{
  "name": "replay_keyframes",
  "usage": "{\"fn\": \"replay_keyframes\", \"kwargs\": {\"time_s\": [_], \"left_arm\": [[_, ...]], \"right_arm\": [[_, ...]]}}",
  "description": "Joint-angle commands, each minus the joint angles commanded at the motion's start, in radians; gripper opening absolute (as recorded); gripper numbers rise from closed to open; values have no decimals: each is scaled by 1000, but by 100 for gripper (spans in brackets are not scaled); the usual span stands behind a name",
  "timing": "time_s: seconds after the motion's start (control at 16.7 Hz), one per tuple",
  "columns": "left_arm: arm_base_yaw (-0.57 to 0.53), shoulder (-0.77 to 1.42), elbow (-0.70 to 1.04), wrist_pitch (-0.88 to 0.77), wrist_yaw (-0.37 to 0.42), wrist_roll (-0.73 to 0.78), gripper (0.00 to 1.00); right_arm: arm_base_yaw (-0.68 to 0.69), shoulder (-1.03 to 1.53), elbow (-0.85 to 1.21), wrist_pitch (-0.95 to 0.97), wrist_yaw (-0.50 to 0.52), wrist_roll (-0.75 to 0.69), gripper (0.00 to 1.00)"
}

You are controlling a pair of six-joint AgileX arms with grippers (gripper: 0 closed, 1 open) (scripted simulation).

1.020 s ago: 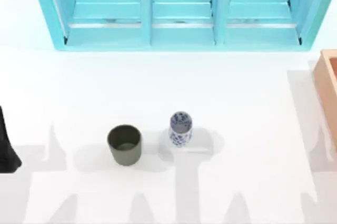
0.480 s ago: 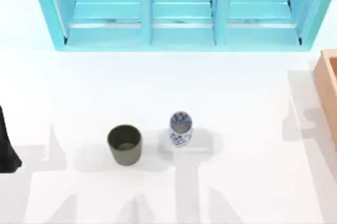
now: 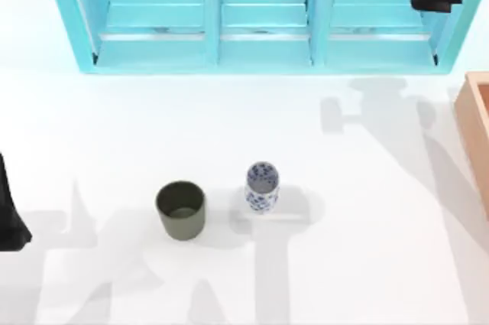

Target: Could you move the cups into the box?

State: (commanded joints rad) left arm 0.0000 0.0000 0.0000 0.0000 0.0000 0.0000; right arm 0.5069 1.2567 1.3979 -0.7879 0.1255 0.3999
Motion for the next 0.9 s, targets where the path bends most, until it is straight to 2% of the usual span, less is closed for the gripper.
{"fn": "replay_keyframes", "kwargs": {"time_s": [0.48, 0.9], "left_arm": [[0, 0, 0, 0, 0, 0, 100], [0, 0, 0, 0, 0, 0, 100]], "right_arm": [[164, 676, 520, -456, -52, 219, 100], [205, 974, 730, -659, -116, 326, 100]]}}
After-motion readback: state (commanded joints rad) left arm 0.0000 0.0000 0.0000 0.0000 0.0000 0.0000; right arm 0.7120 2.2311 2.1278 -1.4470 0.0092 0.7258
